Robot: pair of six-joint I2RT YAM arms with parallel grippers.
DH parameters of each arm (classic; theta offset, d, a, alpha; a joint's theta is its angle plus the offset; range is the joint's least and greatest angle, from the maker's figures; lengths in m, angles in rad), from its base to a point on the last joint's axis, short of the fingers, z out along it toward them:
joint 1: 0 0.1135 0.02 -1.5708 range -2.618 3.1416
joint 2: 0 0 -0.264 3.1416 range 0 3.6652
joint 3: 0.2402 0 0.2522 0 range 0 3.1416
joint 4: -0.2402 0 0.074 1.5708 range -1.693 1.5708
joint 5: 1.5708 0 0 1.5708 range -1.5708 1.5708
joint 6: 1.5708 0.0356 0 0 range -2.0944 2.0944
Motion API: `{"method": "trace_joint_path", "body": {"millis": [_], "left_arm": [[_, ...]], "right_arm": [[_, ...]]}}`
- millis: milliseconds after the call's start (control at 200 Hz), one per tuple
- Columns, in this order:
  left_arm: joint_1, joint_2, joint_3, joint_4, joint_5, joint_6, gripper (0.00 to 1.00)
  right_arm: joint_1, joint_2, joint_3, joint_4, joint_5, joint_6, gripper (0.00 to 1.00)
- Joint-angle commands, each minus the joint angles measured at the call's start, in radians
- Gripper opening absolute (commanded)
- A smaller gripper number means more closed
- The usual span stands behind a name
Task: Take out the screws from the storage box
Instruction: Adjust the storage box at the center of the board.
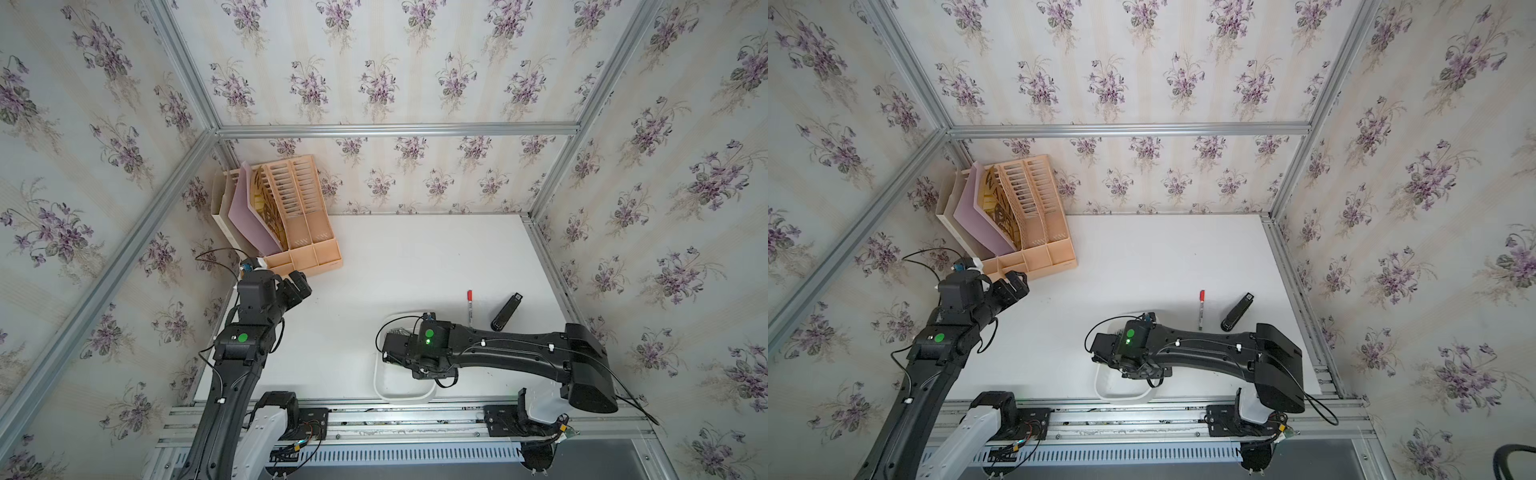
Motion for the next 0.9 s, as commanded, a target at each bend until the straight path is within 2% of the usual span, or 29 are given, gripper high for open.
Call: {"method": "trace_joint_path", "body": {"millis": [0,220,415,629,894], "left_arm": [[0.001,0.005,0.008,0.012,0.007,0.005,0.99],[0.001,0.011,0.006,0.015,0.01,0.002,0.99],[0.001,0.019,0.005,0.019,0.024,0.001,0.99],[0.001,0.031,0.006,0.021,0.026,0.002,0.99],[0.001,0.044,0.009,0.021,0.03,0.002,1.0]], "right_arm": [[0.004,-0.03,-0.064,0.106,-0.02,-0.026,0.0],[0.005,-0.098,-0.214,0.27,-0.052,-0.049,0.0],[0.006,-0.134,-0.286,0.314,-0.001,-0.065,0.0],[0.006,-0.135,-0.311,0.351,0.024,-0.073,0.0],[0.004,-0.078,-0.253,0.321,0.06,-0.031,0.0]]}}
